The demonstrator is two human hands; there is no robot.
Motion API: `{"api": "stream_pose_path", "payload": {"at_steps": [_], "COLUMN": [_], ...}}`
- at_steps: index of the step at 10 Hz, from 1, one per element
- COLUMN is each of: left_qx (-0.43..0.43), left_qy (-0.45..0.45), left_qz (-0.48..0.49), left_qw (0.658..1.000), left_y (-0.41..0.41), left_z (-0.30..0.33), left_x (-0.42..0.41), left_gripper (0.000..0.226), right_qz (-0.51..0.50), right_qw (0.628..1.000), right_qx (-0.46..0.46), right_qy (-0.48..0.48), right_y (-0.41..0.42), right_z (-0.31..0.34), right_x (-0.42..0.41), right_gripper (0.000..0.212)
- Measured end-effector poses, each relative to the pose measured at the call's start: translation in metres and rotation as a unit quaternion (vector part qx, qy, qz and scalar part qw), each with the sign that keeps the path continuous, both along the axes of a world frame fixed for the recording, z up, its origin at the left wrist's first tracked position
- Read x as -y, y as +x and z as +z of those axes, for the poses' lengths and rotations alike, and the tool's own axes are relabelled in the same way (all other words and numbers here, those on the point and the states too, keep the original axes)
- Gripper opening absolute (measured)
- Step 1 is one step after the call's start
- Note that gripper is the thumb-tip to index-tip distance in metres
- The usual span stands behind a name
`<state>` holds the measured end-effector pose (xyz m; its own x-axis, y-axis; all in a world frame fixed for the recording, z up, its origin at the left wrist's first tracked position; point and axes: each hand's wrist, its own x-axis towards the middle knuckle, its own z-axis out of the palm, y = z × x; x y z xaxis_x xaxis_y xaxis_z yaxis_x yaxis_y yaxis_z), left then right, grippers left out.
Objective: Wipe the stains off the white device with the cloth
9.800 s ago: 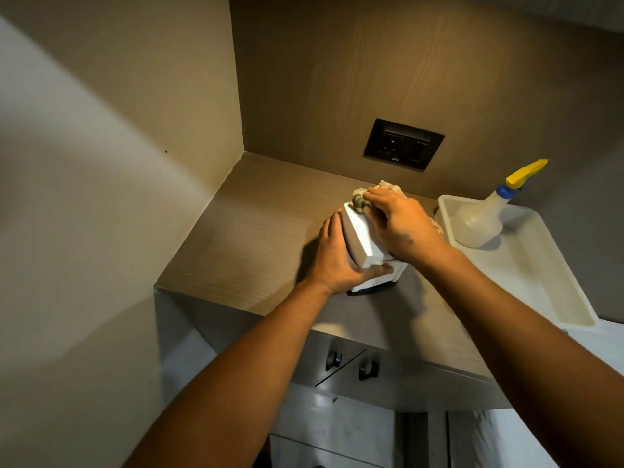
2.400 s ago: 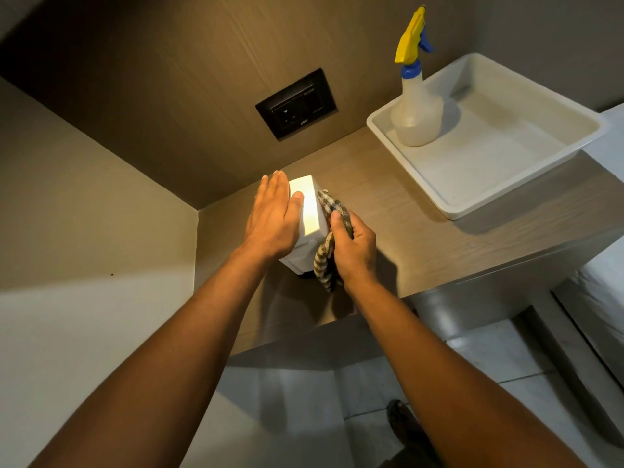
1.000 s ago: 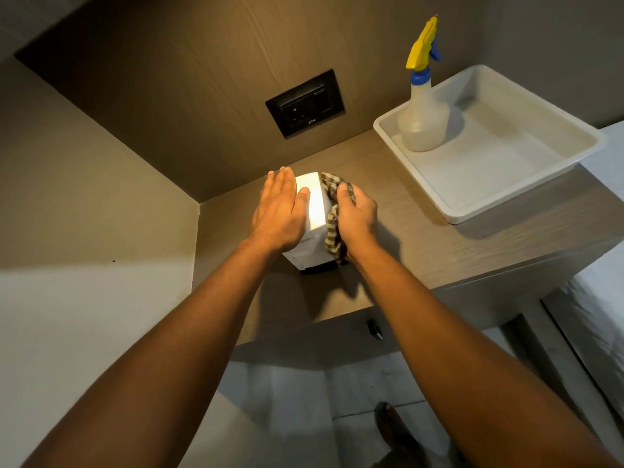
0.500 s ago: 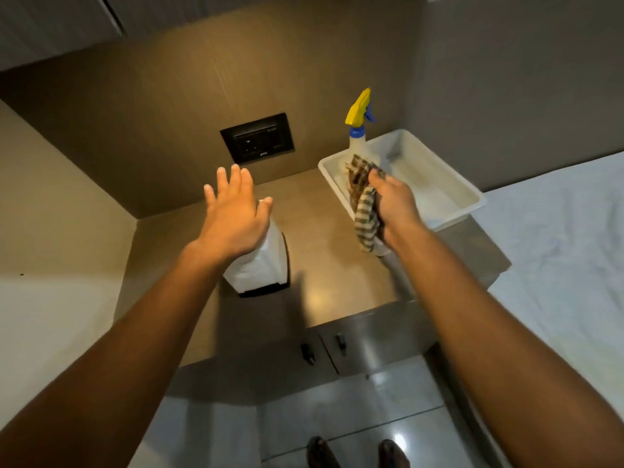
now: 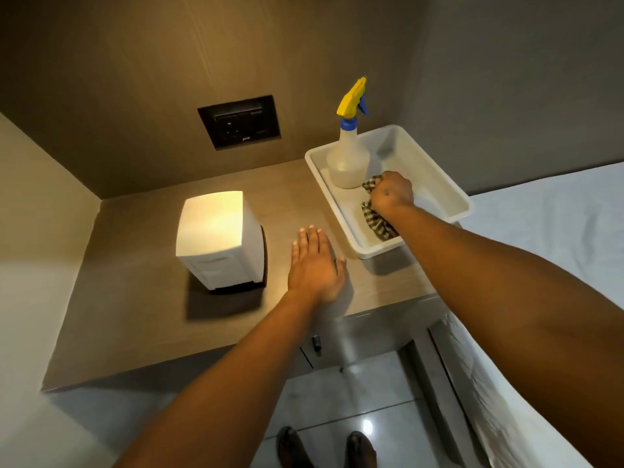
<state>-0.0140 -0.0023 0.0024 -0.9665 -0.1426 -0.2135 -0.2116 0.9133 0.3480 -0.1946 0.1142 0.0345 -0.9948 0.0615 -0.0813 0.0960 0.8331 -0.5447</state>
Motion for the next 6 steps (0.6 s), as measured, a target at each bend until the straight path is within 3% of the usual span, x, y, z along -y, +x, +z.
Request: {"api": "stream_pose_path", "payload": {"at_steps": [1, 3, 4, 6], "left_qx": [-0.021, -0.039, -0.038, -0.044], "left_qy": [-0.026, -0.044, -0.05, -0.034], "left_qz": [0.008, 0.009, 0.009, 0.004], "left_qw": [0.999, 0.998, 0.998, 0.998], "left_y": [0.0, 0.001, 0.0, 0.006], "left_z": [-0.012, -0.02, -0.022, -0.011], "left_x": [-0.001, -0.002, -0.002, -0.002], "left_gripper": [0.075, 0.075, 0.075, 0.074], "right_qz": [0.04, 0.073, 0.07, 0.08], "right_qw": [0.996, 0.974, 0.974, 0.987], "right_qx": [0.009, 0.072, 0.066, 0.03], "right_qy": [0.076, 0.201, 0.205, 0.139], "right_y": [0.004, 0.012, 0.008, 0.013], "right_z": [-0.016, -0.041, -0.044, -0.009], "right_x": [0.006, 0.018, 0.019, 0.011], "right_gripper": [0.024, 0.08, 0.077, 0.044]}}
